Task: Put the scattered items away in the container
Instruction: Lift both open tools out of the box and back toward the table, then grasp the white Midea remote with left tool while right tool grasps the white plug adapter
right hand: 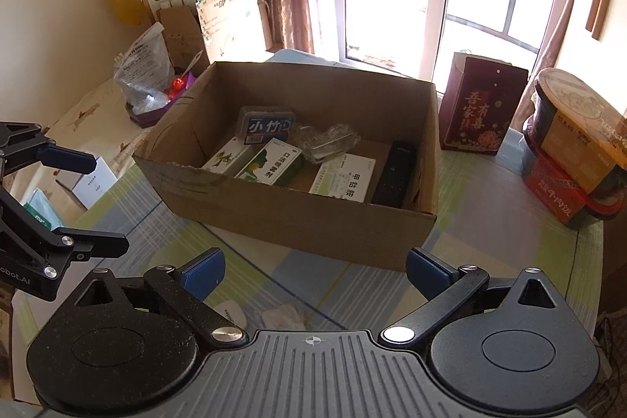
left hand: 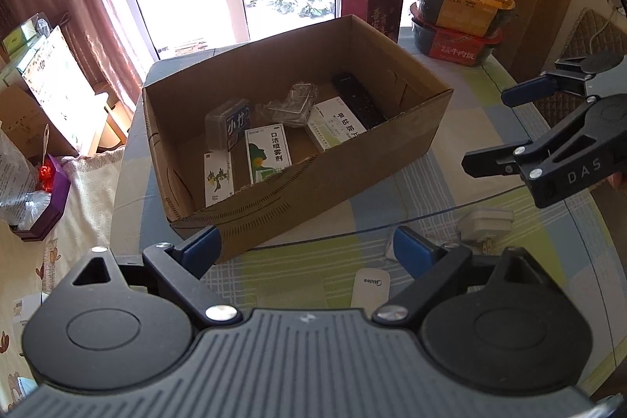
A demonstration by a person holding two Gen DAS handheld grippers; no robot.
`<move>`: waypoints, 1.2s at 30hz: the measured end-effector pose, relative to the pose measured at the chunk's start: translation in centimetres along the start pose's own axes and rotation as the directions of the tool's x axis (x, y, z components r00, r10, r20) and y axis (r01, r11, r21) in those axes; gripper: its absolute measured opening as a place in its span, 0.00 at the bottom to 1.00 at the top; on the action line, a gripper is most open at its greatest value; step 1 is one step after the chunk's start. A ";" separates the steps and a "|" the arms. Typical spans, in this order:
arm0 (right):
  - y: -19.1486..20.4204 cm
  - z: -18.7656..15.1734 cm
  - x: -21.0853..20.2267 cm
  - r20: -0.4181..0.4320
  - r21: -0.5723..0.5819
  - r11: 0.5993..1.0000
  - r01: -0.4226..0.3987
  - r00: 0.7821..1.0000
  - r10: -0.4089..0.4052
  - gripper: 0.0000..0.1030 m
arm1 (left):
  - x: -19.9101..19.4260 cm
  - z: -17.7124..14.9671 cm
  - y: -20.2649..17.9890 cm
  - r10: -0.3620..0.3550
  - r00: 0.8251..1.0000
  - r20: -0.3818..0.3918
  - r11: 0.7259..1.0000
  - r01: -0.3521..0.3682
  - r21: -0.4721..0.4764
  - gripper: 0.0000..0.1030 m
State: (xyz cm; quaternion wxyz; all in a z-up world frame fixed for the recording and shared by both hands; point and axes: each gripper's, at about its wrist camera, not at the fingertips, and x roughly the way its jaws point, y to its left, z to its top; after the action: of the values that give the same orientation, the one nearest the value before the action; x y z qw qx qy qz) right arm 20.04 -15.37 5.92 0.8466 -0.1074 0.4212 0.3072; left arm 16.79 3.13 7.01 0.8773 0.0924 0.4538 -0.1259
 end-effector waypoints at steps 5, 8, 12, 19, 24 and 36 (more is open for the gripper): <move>-0.3 -1.2 -0.1 0.000 0.034 0.999 -0.005 1.000 0.005 1.00 | 0.3 -0.8 -0.5 -0.010 1.000 -0.004 1.000 0.010 0.002 0.90; -0.5 -2.0 0.0 -0.006 0.051 0.999 0.002 1.000 -0.002 1.00 | 0.6 -1.2 -0.8 -0.014 1.000 -0.011 1.000 0.014 0.000 0.90; -0.7 -3.2 -0.1 -0.007 0.074 0.997 0.017 1.000 -0.016 1.00 | 0.9 -2.0 -1.2 -0.012 1.000 -0.017 1.000 0.012 0.003 0.90; -1.4 -5.8 -0.3 -0.010 0.144 0.989 0.043 0.999 -0.042 1.00 | 2.0 -4.7 -2.2 -0.013 0.999 -0.033 0.999 0.014 0.030 0.90; -1.8 -7.7 -0.1 -0.027 0.199 0.979 0.047 0.999 -0.042 1.00 | 2.9 -6.3 -2.8 -0.002 0.999 -0.046 0.998 0.004 0.064 0.90; -2.1 -12.5 0.4 -0.065 0.260 0.963 0.072 0.996 -0.057 1.00 | 5.3 -9.5 -3.4 -0.045 0.994 -0.101 0.997 0.050 0.050 0.90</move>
State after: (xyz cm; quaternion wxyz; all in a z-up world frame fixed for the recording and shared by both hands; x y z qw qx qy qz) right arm 13.40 -22.32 -2.31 0.8504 -0.0170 0.4785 0.2179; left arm 11.42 1.81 -2.94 0.8477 0.1108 0.4955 -0.1537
